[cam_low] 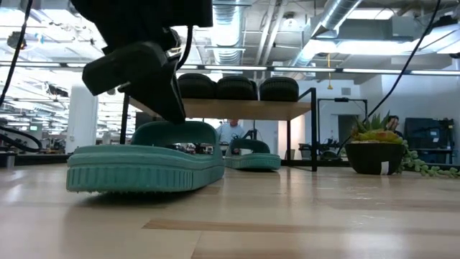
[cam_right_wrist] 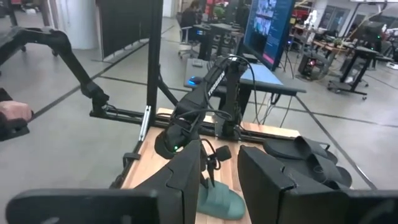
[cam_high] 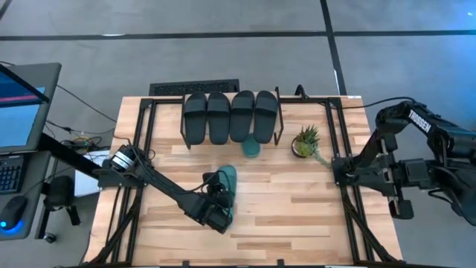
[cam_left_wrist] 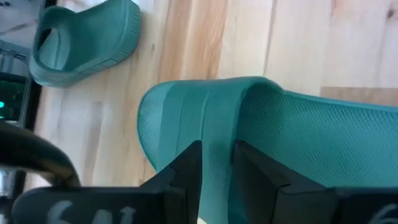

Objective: Pick and place slides into the shelf
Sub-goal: Put the green slipper under the shelf

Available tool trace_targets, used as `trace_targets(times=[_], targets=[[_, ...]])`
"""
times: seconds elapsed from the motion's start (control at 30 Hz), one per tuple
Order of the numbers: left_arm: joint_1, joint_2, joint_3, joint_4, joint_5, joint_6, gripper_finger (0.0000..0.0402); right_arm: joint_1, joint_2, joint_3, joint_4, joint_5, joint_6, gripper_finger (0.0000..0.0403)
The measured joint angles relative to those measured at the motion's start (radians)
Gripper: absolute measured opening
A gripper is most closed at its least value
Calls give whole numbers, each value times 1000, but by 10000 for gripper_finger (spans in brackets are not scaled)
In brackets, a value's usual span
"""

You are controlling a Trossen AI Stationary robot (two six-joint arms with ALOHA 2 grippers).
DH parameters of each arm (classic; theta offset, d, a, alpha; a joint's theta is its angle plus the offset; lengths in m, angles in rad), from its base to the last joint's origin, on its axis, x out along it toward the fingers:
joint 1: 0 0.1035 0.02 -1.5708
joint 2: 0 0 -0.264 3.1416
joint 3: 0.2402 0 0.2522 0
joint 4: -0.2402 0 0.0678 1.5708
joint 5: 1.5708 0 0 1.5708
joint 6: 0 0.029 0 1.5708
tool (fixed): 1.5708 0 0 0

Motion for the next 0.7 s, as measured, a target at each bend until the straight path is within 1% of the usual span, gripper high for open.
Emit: trace_targets(times=[0.27,0.37,0.5,0.7], targets=[[23,0,-19,-12,9,24,76,-4,3,0,4,20,16,97],[36,0,-23,-24,-6,20,56,-5,3,0,4,24,24,98],[62,0,-23,-30,-11,28,11,-4,3,0,5,27,35,97],[100,0,-23,-31,-53,37,4,-4,4,0,22,27,35,97]])
